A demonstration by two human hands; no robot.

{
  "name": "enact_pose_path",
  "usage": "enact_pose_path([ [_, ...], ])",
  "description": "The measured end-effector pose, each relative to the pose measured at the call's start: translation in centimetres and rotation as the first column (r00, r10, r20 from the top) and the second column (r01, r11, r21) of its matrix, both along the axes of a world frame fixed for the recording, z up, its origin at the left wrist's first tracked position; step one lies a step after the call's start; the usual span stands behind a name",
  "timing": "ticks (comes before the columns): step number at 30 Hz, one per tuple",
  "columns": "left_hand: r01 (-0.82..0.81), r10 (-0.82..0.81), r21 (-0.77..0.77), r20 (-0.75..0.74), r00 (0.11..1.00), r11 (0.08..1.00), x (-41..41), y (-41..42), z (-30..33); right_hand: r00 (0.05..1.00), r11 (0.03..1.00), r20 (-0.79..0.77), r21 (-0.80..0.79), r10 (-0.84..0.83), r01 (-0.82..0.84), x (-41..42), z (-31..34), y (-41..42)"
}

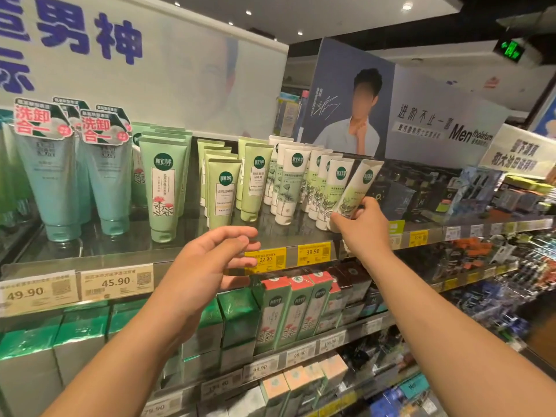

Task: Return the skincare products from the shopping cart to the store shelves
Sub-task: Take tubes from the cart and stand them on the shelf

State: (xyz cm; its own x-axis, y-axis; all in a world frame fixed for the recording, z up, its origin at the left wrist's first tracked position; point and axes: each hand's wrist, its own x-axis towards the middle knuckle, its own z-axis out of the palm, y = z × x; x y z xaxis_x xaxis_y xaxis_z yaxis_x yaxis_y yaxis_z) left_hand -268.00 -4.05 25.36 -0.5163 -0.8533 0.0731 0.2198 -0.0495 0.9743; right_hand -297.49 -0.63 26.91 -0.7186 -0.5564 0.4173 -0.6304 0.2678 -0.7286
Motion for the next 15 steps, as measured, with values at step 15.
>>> enact_pose_path([
  [15,0.010,-0.010,-0.005,0.023,1.000,1.000,0.51,0.03,-0.17,0.998,0.985,-0.044,0.166,-0.033,0.040,0.02,-0.72,-0.69],
])
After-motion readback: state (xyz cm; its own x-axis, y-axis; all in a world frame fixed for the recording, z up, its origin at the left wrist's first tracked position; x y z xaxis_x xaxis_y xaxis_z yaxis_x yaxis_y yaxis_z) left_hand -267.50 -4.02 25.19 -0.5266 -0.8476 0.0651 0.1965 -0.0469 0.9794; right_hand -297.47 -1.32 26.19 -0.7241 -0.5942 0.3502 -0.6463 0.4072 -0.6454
